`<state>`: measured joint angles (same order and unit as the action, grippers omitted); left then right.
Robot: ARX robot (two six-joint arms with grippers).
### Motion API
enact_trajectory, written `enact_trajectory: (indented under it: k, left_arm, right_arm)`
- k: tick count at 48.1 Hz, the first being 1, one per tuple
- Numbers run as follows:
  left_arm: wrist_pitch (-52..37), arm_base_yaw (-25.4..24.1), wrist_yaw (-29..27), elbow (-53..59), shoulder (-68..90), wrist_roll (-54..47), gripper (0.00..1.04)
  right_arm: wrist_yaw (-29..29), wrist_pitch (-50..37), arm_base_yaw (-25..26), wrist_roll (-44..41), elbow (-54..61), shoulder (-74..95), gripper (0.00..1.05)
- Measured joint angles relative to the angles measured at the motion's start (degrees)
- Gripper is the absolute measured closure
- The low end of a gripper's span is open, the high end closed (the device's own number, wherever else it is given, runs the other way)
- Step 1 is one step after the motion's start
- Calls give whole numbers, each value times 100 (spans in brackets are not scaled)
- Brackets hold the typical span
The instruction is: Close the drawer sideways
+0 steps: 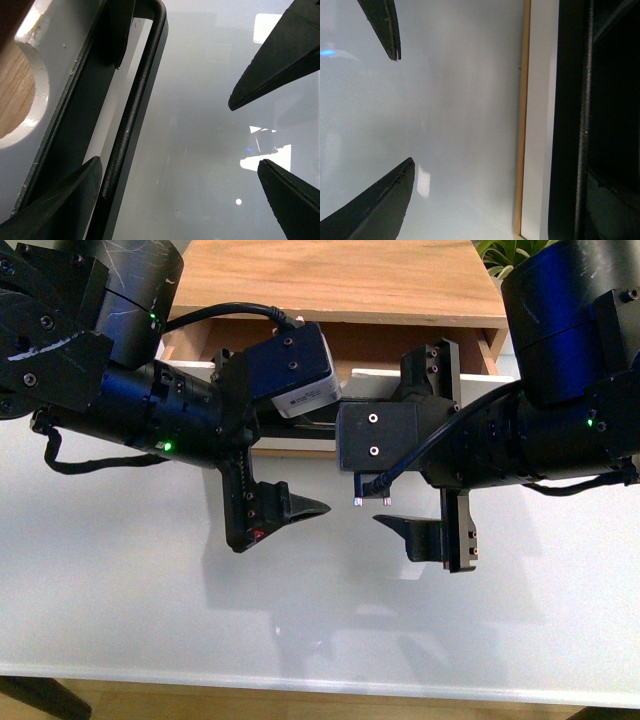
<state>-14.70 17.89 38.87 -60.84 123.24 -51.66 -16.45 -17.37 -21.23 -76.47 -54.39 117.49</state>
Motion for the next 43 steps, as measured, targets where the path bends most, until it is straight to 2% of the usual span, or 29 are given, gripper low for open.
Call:
enact_trajectory:
  k: [43]
  left_arm:
    - [306, -79, -238, -1412, 767, 332, 9]
  right_arm:
    - [205, 11, 208, 61, -1167, 811, 9]
